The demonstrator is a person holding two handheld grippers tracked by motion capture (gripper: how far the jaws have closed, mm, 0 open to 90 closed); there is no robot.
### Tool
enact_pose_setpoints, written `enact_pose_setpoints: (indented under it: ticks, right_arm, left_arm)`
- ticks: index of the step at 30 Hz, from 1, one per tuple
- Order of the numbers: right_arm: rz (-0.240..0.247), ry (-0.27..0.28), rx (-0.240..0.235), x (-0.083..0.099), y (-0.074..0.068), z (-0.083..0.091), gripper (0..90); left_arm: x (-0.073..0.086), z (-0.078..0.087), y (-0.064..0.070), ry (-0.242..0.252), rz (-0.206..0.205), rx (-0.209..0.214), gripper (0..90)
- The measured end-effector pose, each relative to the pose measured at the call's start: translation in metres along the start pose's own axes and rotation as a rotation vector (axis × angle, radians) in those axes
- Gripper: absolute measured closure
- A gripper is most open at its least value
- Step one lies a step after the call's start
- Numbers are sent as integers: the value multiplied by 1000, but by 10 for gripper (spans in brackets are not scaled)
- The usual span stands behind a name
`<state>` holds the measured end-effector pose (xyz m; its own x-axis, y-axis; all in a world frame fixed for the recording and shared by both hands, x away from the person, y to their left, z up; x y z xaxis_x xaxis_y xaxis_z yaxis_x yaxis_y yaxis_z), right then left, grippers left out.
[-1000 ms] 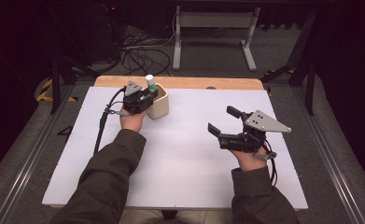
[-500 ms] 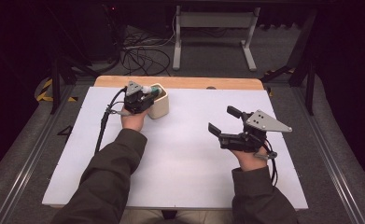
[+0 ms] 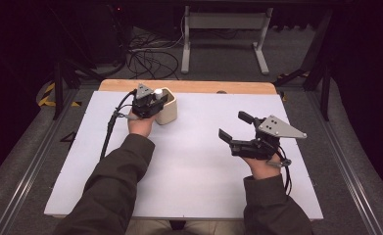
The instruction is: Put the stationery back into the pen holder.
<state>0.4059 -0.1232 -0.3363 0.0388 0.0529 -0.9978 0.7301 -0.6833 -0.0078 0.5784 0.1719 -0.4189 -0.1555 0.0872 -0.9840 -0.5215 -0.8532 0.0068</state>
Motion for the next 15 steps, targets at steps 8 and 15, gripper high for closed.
enact_pose_setpoints:
  ticks: [8, 15]
  right_arm:
    - [0, -2, 1, 0, 0, 0, 123]
    - [0, -2, 1, 0, 0, 0, 123]
  left_arm:
    - [-4, 0, 0, 18, 19, 6, 666]
    - [-3, 0, -1, 13, 19, 3, 681]
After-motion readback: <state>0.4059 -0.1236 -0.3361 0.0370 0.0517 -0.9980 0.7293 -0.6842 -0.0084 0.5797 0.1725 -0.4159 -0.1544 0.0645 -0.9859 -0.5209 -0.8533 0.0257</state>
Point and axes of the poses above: each handheld gripper's, and its own axes: z roughly backward along the jaws, x roughly out of its underside, y roughly to its right, the point moved 5 cm from there along -z, roughly forward along the jaws, and after that the axes turned 9 degrees about y, right-handed, at the moved point
